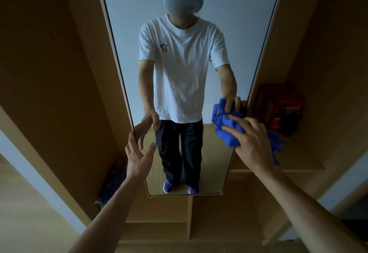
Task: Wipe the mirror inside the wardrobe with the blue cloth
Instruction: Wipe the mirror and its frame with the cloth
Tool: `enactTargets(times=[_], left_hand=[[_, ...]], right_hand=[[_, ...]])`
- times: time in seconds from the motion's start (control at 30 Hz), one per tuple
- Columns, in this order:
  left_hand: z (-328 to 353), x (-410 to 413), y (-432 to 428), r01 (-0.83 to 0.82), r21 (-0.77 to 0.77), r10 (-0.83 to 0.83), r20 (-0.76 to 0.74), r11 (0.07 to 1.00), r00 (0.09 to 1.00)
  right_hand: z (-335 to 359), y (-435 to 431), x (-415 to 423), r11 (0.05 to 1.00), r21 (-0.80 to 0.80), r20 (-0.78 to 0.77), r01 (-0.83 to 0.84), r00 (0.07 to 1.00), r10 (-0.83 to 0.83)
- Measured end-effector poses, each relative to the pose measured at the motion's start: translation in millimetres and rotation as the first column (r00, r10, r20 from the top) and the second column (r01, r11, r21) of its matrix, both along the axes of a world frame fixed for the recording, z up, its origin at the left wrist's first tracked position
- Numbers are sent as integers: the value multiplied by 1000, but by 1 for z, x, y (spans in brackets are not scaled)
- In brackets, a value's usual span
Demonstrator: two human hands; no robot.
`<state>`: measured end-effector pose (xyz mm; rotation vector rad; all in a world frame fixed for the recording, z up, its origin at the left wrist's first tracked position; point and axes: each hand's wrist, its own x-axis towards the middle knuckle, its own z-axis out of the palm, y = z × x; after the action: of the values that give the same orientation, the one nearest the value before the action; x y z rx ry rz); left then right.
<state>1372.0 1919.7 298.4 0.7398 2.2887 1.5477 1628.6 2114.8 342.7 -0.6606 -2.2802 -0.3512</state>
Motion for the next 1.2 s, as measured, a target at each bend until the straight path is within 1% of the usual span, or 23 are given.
enactTargets(times=[0.13,0.23,0.33,0.4,0.47,0.5,0.57,0.6,0.73,0.9,1.03,1.1,1.2], left_hand=[[-1,1,0,-7,0,7,-1,1000,1000],[-2,0,-1,-3,9,3,-6,1000,1000],[-4,-1,-1,4,21,-4,-6,1000,1000],[-5,-2,-1,7,25,-6,-15,1000,1000],[-6,-2,-1,1,23,0,-18,1000,1000],[-6,-2,-1,-2,23,2,-16,1000,1000],[-5,-2,-1,-7,27,8,-17,1000,1000],[-4,-2,-1,-7,28,8,-23,1000,1000],[2,-7,-7,11,42,-8,-72,999,997],[9,-12,-7,20,6,-19,-83,1000,996],[9,-13,-8,17,-12,-18,-63,1000,998],[11,-14,-8,27,7,-27,-60,1000,998],[16,-16,-10,32,35,-31,-34,999,999]], right_hand=[[20,12,3,999,-7,-159,54,986,-54],[2,5,2,998,-33,-158,51,986,-55],[-22,-4,4,988,-150,-126,33,991,-52],[-29,-10,4,966,-258,-166,6,985,-51],[-29,-14,1,930,-368,-327,-19,938,-110],[-25,-16,-2,912,-409,-428,-36,890,-157],[-15,-18,-7,899,-426,-591,-99,783,-194],[-10,-18,-11,902,-414,-630,-123,754,-186],[-1,-22,-24,921,-370,-625,-121,766,-150],[-4,-24,-36,927,-374,-600,-40,773,-208],[-5,-26,-42,925,-377,-622,-36,750,-224],[-7,-26,-45,929,-368,-625,-28,747,-225],[-9,-30,-52,946,-324,-604,-24,774,-187]])
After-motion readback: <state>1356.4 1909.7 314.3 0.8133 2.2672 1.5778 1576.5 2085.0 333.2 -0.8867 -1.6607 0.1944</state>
